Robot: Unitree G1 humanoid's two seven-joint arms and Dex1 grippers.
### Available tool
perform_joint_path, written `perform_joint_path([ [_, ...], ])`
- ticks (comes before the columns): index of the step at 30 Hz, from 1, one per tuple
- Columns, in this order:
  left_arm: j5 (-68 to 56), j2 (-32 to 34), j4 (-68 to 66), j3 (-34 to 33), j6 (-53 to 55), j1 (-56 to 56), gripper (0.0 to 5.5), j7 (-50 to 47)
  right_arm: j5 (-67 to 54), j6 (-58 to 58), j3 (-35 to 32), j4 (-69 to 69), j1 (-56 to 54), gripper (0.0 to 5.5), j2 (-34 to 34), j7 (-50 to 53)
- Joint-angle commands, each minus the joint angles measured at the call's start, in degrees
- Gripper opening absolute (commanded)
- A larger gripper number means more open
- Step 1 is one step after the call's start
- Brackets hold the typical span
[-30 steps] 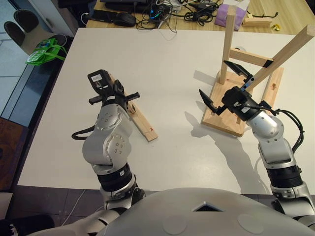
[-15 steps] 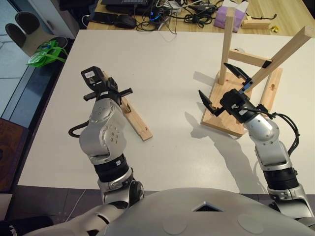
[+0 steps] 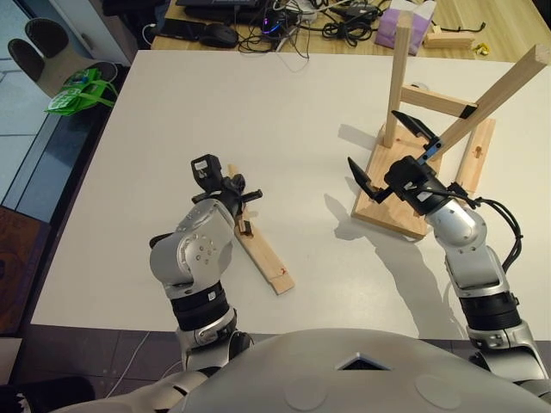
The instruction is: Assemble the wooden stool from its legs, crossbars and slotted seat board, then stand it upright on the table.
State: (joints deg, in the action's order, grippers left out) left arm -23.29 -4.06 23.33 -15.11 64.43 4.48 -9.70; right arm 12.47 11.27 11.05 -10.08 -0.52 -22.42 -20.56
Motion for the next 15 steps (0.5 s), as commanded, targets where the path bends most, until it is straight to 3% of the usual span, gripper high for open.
perform_joint_path([
  [1,-5.8,-7.7,-0.3,0.3,-1.1,3.8,0.41,2.2,-0.1,0.3,0.0,0.9,-0.8,5.40,0.4,0.1],
  [5,-10.9,-3.1,2.9,-1.4,-2.4,12.2,0.41,2.0,-0.2,0.4,-0.2,0.9,-0.6,5.40,0.3,0.1],
  [9,-2.9,21.3,7.8,3.2,-0.4,11.6,0.41,7.8,-0.2,0.7,-0.9,0.7,0.6,5.40,-0.1,0.4],
  [12,6.2,42.8,-0.8,8.5,-10.5,0.0,0.41,21.7,0.5,0.4,-1.4,0.2,2.3,5.40,0.2,1.5],
  [15,9.9,54.9,-6.4,12.7,-19.9,-7.5,0.41,36.0,0.9,0.5,-1.3,-0.1,3.6,5.40,0.4,2.2],
])
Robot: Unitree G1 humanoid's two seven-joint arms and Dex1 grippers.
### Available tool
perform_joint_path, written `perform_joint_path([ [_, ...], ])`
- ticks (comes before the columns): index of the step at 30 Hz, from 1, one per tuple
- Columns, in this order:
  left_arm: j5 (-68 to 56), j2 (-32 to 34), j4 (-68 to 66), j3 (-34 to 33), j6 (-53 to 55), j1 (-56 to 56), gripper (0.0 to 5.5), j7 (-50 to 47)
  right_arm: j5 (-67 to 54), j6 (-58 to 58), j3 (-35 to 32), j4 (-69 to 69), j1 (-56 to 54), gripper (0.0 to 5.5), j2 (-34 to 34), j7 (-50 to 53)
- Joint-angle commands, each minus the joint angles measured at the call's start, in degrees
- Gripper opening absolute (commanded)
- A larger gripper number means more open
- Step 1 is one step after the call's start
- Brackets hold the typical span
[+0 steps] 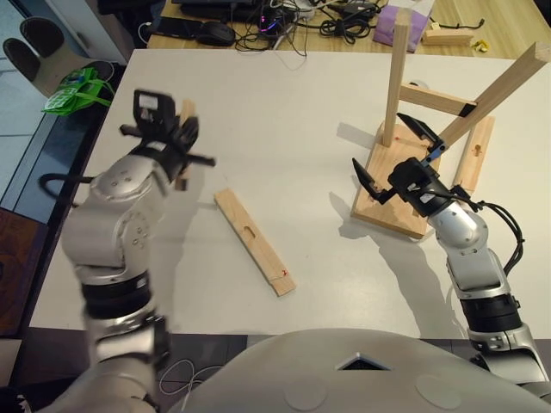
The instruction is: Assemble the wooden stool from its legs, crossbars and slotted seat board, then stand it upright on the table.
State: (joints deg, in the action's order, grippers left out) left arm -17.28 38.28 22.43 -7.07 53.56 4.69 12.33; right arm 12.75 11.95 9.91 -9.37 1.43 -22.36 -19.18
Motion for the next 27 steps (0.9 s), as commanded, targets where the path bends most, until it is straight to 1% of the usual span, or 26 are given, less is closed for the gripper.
perform_joint_path([
  [1,4.1,15.3,-5.4,5.6,-11.1,-9.4,0.41,18.1,0.6,-0.1,-0.1,-0.9,1.9,5.40,0.3,0.8],
  [3,4.7,19.3,-4.7,6.7,-15.0,-12.2,0.41,24.7,0.6,-0.2,0.0,-0.9,1.8,5.40,0.2,0.6],
  [5,4.5,21.5,-3.0,7.3,-17.8,-15.2,0.41,30.1,0.3,-0.2,0.0,-0.9,1.5,5.40,-0.1,0.4],
  [7,3.3,21.1,-0.5,8.3,-19.0,-17.3,0.41,33.3,0.2,-0.1,0.0,-0.9,1.5,5.40,-0.3,0.2],
  [9,3.5,18.8,1.0,11.1,-19.7,-18.8,0.41,34.1,-0.2,-0.3,-0.1,-1.1,1.2,5.40,-0.2,0.0],
  [13,5.2,13.5,1.9,17.1,-18.8,-18.2,0.41,32.3,-1.2,-0.4,-0.2,-0.7,-0.3,5.40,-0.3,-1.0],
  [17,6.0,5.9,0.7,20.7,-16.7,-12.5,0.41,28.6,-1.5,-0.6,0.2,-0.5,-1.2,5.40,-0.4,-2.0],
  [18,6.7,3.5,-0.1,21.7,-15.8,-10.8,0.41,27.0,-1.7,-1.7,1.1,-0.9,-1.1,5.40,-1.0,-3.7],
  [20,7.5,0.2,-0.9,23.0,-14.4,-9.0,0.41,24.7,-3.4,-7.3,3.2,-3.9,0.5,5.40,-4.1,-10.7],
  [22,8.0,-1.4,-1.0,23.1,-13.7,-9.0,0.41,23.2,-6.9,-15.0,4.8,-8.2,2.0,5.40,-7.9,-18.6],
  [26,8.2,-3.9,-0.8,23.7,-12.5,-9.0,0.41,21.3,-11.2,-25.5,6.3,-12.4,3.0,5.40,-12.8,-27.7],
  [27,8.2,-4.7,-0.7,24.2,-12.2,-8.9,0.41,21.0,-11.4,-27.1,7.1,-12.6,2.9,5.08,-13.4,-29.0],
])
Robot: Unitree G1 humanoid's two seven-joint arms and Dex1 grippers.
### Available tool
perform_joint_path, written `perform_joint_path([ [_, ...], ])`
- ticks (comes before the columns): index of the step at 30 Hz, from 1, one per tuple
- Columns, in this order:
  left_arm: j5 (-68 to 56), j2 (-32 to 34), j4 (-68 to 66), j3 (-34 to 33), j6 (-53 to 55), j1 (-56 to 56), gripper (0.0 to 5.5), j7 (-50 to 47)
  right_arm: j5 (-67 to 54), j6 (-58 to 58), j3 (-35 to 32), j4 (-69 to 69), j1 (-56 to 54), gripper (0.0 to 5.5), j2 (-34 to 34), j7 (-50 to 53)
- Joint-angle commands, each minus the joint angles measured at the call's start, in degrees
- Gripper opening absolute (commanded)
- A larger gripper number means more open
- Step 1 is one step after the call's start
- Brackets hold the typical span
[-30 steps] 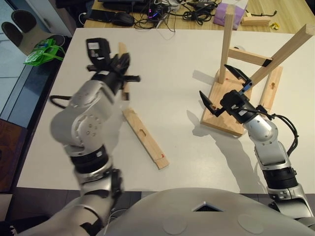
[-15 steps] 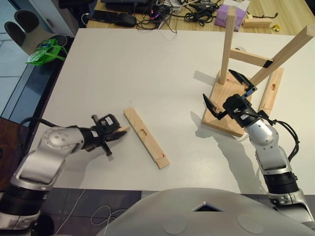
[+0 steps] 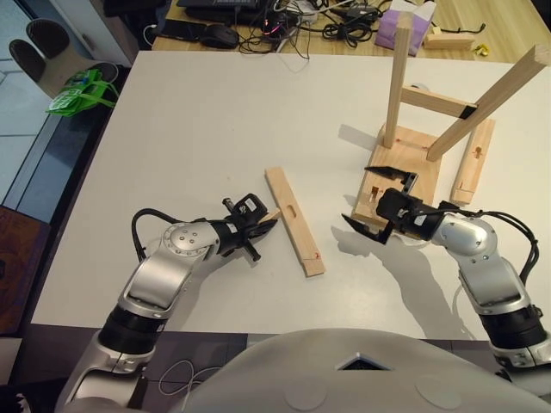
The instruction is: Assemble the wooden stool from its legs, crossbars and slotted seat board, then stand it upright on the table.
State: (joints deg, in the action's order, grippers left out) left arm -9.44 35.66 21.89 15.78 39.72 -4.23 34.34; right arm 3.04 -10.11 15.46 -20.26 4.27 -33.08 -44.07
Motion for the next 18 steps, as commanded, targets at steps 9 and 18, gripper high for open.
perform_joint_path([
  [9,2.6,-11.7,-6.0,7.7,1.6,1.7,0.41,-5.3,7.3,-2.7,14.4,13.8,-14.5,3.55,0.6,-9.2],
  [18,7.0,-19.9,-16.9,11.9,-3.3,10.1,0.41,-7.4,15.6,-2.3,19.3,25.9,-22.2,2.16,10.4,-0.6],
])
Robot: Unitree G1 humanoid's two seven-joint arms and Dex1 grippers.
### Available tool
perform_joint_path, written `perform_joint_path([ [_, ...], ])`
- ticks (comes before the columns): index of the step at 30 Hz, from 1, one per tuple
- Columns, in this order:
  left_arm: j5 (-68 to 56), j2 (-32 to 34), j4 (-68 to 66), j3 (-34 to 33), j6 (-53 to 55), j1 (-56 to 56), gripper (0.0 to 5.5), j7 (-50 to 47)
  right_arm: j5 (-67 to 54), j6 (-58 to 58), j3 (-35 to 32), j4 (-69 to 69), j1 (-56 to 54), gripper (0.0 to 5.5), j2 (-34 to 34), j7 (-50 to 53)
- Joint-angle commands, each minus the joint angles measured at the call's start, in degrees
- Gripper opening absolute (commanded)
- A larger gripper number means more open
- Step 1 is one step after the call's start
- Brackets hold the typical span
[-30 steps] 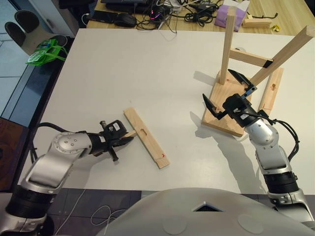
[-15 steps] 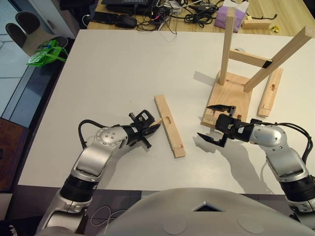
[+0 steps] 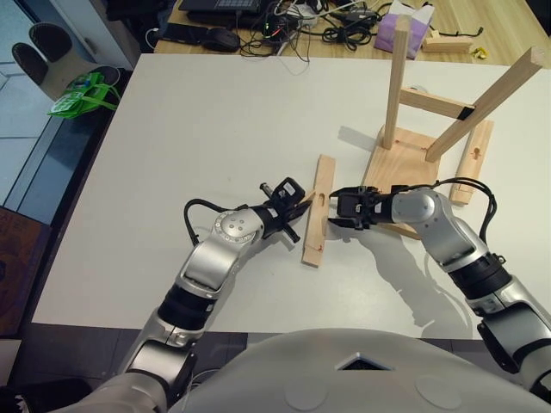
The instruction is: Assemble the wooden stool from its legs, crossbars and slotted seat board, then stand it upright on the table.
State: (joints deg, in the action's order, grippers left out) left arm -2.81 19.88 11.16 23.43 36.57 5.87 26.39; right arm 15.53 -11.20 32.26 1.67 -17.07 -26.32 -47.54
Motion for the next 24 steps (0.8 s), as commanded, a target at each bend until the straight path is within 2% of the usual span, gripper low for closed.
perform_joint_path([
  [1,0.9,-4.8,-8.0,4.1,-1.0,0.7,0.41,0.1,3.8,-1.4,2.4,4.9,-1.3,1.98,4.7,4.2],
  [6,3.8,-7.1,-15.7,0.8,-5.2,4.4,0.41,-3.8,6.4,-1.8,1.7,10.5,-4.8,1.35,10.6,11.0],
  [10,6.2,-8.5,-20.3,-6.2,-12.4,10.5,0.41,-11.5,8.0,1.8,0.2,16.7,-7.2,0.72,14.0,19.1],
  [13,8.8,-7.6,-17.7,-11.0,-23.5,14.4,0.41,-17.4,5.9,5.6,-4.5,14.4,-5.8,0.12,15.2,24.8],
  [16,6.9,-8.8,-11.0,-15.7,-28.4,14.6,0.41,-19.6,4.4,7.5,-8.6,7.9,-3.0,0.00,14.5,28.0],
  [21,-11.6,-18.5,-3.5,-29.1,-21.1,16.9,0.41,-24.5,-11.8,1.8,-13.2,-10.3,3.2,0.00,11.8,14.7],
  [24,-21.2,-23.6,-1.6,-32.2,-16.4,17.6,0.41,-25.9,-19.9,-3.6,-16.3,-13.9,2.8,0.00,12.4,11.2],
])
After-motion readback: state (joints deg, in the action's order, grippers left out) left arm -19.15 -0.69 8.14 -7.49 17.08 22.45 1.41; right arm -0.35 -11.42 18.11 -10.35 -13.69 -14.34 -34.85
